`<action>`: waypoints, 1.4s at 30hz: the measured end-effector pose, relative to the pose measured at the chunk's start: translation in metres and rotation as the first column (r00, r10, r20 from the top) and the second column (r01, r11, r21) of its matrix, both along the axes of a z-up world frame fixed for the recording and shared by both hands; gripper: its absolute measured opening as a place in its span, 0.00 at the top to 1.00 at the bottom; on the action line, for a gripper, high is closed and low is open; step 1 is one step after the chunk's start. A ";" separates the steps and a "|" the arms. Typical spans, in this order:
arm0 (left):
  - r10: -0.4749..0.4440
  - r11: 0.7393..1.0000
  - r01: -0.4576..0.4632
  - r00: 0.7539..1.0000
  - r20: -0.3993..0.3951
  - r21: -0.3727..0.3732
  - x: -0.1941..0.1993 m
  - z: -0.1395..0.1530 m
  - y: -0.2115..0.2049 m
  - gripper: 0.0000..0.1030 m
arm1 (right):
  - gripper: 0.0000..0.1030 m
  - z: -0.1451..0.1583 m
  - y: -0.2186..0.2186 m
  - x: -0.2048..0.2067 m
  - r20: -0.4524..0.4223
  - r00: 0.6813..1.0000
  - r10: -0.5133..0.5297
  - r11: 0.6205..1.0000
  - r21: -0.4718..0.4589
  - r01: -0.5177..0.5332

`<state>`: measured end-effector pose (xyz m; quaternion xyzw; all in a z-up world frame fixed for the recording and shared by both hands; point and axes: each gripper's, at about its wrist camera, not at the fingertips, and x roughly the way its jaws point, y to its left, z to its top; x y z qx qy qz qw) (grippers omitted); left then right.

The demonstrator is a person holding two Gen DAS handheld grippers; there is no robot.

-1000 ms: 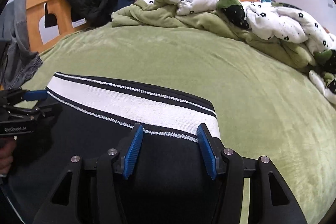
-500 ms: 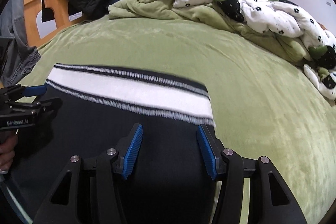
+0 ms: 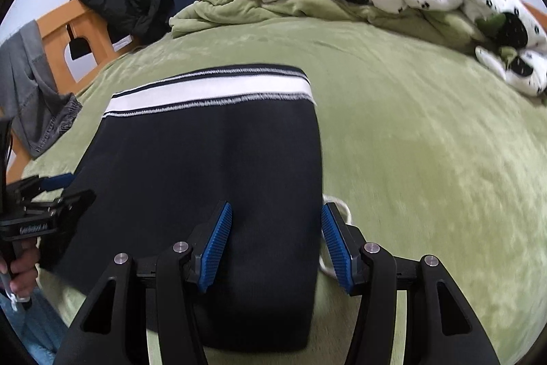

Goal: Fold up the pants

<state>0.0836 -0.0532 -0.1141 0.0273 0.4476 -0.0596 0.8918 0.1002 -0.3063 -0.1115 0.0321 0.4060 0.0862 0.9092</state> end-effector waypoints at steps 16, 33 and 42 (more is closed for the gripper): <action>0.007 0.995 -0.006 1.000 0.003 -0.103 -0.011 0.013 -0.040 0.29 | 0.52 0.050 0.019 -0.028 0.122 0.985 0.120 0.988 0.078 -0.130; -0.071 0.995 0.074 0.996 0.053 -0.064 -0.094 -0.007 0.045 0.24 | 0.52 0.000 0.036 -0.039 0.023 0.968 0.250 0.942 -0.235 -0.238; -0.071 0.997 0.072 0.997 0.020 -0.027 -0.088 -0.026 0.047 0.69 | 0.52 -0.018 -0.001 -0.047 -0.057 0.996 0.063 0.995 -0.070 -0.067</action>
